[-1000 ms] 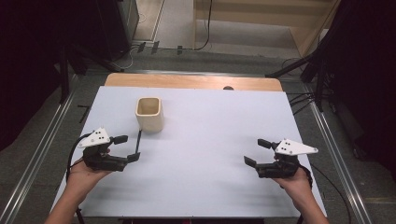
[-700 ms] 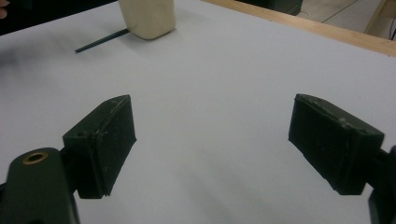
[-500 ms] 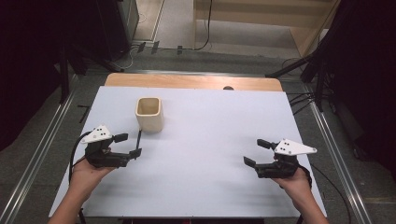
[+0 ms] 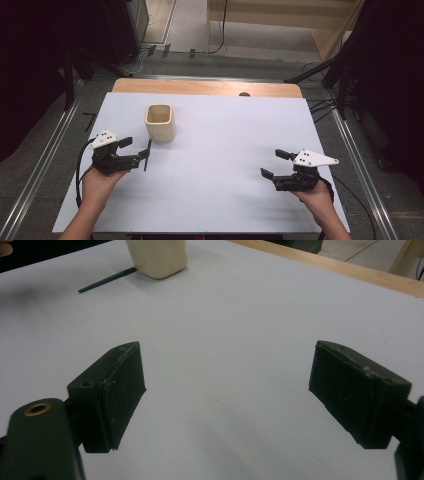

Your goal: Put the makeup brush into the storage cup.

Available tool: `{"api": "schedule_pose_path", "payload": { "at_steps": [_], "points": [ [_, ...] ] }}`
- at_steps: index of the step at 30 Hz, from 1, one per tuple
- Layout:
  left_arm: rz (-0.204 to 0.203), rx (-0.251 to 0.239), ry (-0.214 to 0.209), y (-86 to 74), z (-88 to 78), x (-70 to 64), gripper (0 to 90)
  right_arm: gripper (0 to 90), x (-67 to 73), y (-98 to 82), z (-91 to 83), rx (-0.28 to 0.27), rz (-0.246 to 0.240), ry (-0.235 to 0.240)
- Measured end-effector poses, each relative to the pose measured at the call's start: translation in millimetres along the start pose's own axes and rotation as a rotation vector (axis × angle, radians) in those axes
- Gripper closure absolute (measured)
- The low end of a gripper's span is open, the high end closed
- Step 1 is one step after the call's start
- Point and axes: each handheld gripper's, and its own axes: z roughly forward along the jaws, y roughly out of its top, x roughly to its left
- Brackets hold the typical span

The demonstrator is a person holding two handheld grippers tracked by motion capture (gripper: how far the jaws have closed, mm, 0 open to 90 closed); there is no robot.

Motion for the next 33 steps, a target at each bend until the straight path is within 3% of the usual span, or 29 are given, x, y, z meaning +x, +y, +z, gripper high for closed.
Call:
{"api": "schedule_pose_path", "payload": {
  "at_steps": [4, 9, 17, 21, 24, 28, 30, 31, 33],
  "points": [
    [-0.015, 0.021, 0.036, -0.1, 4.5, 0.5, 20.0, 15.5, 0.4, 0.1, -0.4, -0.009, 0.003, 0.007],
    [-0.086, 0.009, 0.068, 0.4, 14.0, 0.2, 21.0, 15.5, 2.2, 0.0, 0.3, -0.010, 0.001, 0.018],
    [-0.089, 0.030, 0.128, 3.0, 26.7, -5.3, 21.1, 15.5, 4.2, 0.5, -2.4, -0.023, -0.004, 0.035],
    [-0.084, 0.064, 0.155, 4.7, 27.8, -3.6, 21.7, 15.5, 2.3, -0.5, -3.3, -0.023, -0.003, 0.032],
    [-0.101, 0.131, 0.168, 11.2, 27.8, -0.6, 21.7, 15.5, 1.8, -0.3, -4.3, -0.027, 0.002, 0.031],
    [-0.096, 0.180, 0.172, 16.5, 30.0, -2.0, 22.3, 15.5, 2.1, -0.1, -3.8, -0.023, 0.002, 0.030],
    [-0.090, 0.236, 0.163, 20.6, 32.9, -3.2, 22.4, 15.5, 2.4, -0.1, -3.2, -0.018, -0.003, 0.030],
    [-0.093, 0.291, 0.162, 24.9, 36.3, -4.9, 22.4, 15.5, 2.4, -0.2, -3.2, -0.018, -0.005, 0.030],
    [-0.104, 0.314, 0.159, 26.7, 38.1, -5.5, 22.6, 15.5, 2.1, -0.4, -3.3, -0.018, -0.004, 0.029]
  ]
}}
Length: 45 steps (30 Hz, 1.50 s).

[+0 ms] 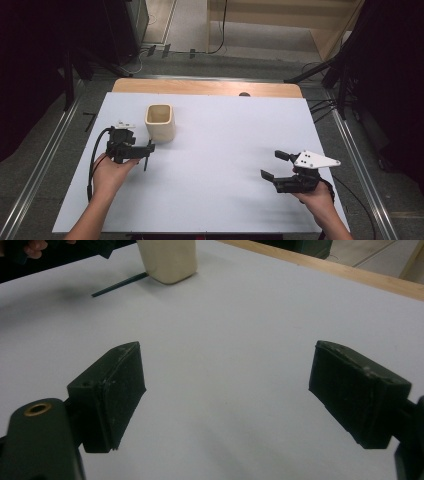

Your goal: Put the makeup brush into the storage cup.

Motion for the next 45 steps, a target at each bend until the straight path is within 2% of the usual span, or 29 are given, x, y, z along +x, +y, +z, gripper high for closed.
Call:
{"api": "schedule_pose_path", "payload": {
  "at_steps": [3, 4, 6, 7, 13, 17, 18, 19, 23, 30, 36, 40, 45],
  "points": [
    [-0.033, 0.080, 0.001, 6.7, 5.5, -0.7, 23.0, 15.5, -0.5, -0.3, -0.8, 0.001, 0.005, -0.003],
    [-0.033, 0.080, 0.001, 6.7, 5.5, -0.7, 23.1, 15.5, -0.5, -0.3, -0.8, 0.001, 0.005, -0.003],
    [-0.031, 0.145, 0.021, 11.1, 8.5, -0.9, 23.1, 15.5, -0.8, -0.6, -1.5, -0.001, 0.009, -0.004],
    [-0.031, 0.145, 0.021, 11.1, 8.5, -0.9, 23.3, 15.5, -1.1, -0.7, -1.7, -0.002, 0.008, -0.004],
    [-0.062, 0.259, 0.042, 22.8, 10.2, 1.9, 24.8, 15.5, -1.5, -0.8, -1.4, 0.000, 0.007, -0.006],
    [-0.041, 0.308, 0.061, 28.5, 9.0, 0.9, 26.9, 15.5, -1.4, -0.8, -1.7, 0.000, 0.011, -0.008],
    [-0.045, 0.335, 0.074, 30.9, 8.8, 0.6, 27.2, 15.5, -1.6, -0.9, -1.8, 0.000, 0.010, -0.008],
    [-0.045, 0.335, 0.074, 30.9, 8.8, 0.6, 27.4, 15.5, -1.6, -0.9, -1.8, 0.000, 0.010, -0.008],
    [-0.059, 0.401, 0.109, 37.3, 10.8, 2.4, 28.7, 15.5, -1.7, -0.9, -1.9, 0.000, 0.011, -0.010],
    [-0.068, 0.411, 0.120, 39.8, 13.8, 0.5, 30.3, 15.5, -1.8, -1.1, -2.2, -0.002, 0.012, -0.010],
    [-0.085, 0.422, 0.114, 33.7, 22.2, -0.2, 30.4, 15.5, -2.2, -1.1, -2.4, -0.003, 0.012, -0.012],
    [-0.081, 0.434, 0.104, 30.3, 26.8, -1.6, 30.5, 15.5, -1.8, -1.0, -2.3, -0.003, 0.011, -0.009],
    [-0.081, 0.450, 0.115, 26.2, 32.3, -3.0, 30.9, 15.5, -1.9, -0.9, -2.5, -0.003, 0.010, -0.010]
  ]
}}
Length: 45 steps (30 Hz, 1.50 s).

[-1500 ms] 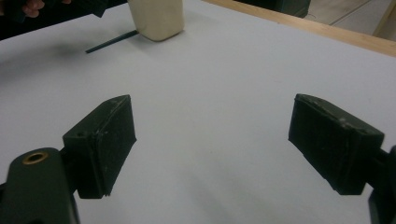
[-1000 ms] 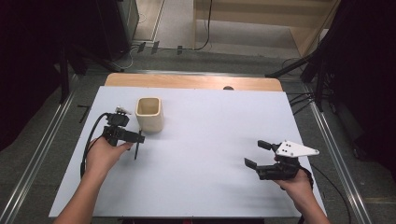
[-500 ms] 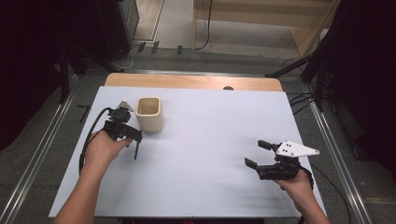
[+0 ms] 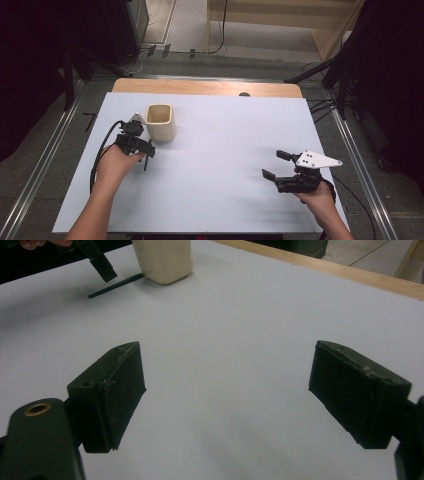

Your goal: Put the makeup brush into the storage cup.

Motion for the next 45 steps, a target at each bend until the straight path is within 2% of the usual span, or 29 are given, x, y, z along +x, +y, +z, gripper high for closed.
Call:
{"api": "schedule_pose_path", "payload": {
  "at_steps": [6, 9, 16, 24, 35, 40, 45],
  "points": [
    [-0.005, 0.009, 0.014, -1.7, 4.6, -0.6, 32.2, 15.5, -0.2, 0.1, -0.1, -0.001, 0.003, -0.001],
    [-0.011, 0.006, 0.006, -3.0, 6.8, -0.4, 33.6, 15.5, -0.1, 0.2, -0.1, -0.002, 0.003, 0.000],
    [-0.018, 0.004, 0.033, -5.4, 13.4, -2.9, 38.3, 15.6, -0.5, 0.2, -0.2, -0.001, 0.003, -0.003],
    [-0.018, 0.009, 0.120, -4.9, 15.4, -13.4, 43.4, 15.7, -0.3, 0.4, -0.4, 0.000, 0.003, -0.004],
    [-0.041, 0.022, 0.100, -4.2, 14.0, -16.0, 56.5, 15.8, 0.4, 0.8, -0.1, 0.005, -0.005, -0.006],
    [-0.050, 0.027, 0.097, -4.7, 12.9, -13.5, 69.2, 15.8, 0.4, 0.9, -0.1, 0.005, -0.009, -0.009],
    [-0.040, 0.035, 0.093, -4.5, 12.8, -13.1, 78.6, 15.9, 0.5, 0.9, 0.1, 0.009, -0.012, -0.012]
  ]
}}
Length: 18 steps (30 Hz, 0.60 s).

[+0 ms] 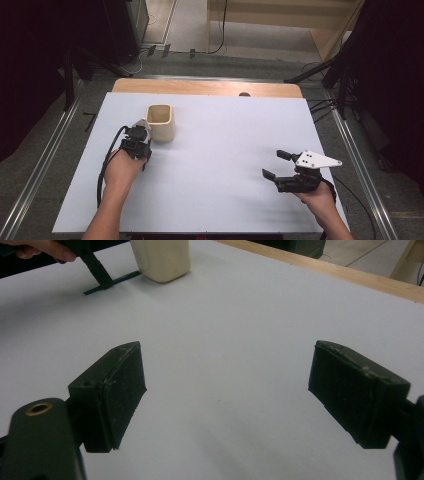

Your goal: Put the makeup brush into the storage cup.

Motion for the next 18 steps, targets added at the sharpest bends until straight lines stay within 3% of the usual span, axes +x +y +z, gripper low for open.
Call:
{"api": "schedule_pose_path", "payload": {
  "at_steps": [5, 10, 13, 18],
  "points": [
    [-0.003, 0.010, 0.013, 1.6, 0.3, -2.8, 82.0, 15.8, 0.4, 0.0, 0.6, 0.005, -0.005, -0.002],
    [-0.086, -0.012, -0.076, -1.6, 0.3, 11.2, 84.6, 15.9, 0.0, -0.1, -0.4, 0.000, -0.007, -0.002],
    [-0.092, -0.023, -0.105, -3.0, 0.3, 15.2, 85.0, 15.9, 0.0, -0.1, -0.3, 0.000, -0.008, -0.002],
    [-0.098, -0.020, -0.113, -2.5, -0.1, 16.7, 85.2, 15.9, 0.6, 0.1, 0.0, 0.004, -0.007, -0.001]
  ]
}}
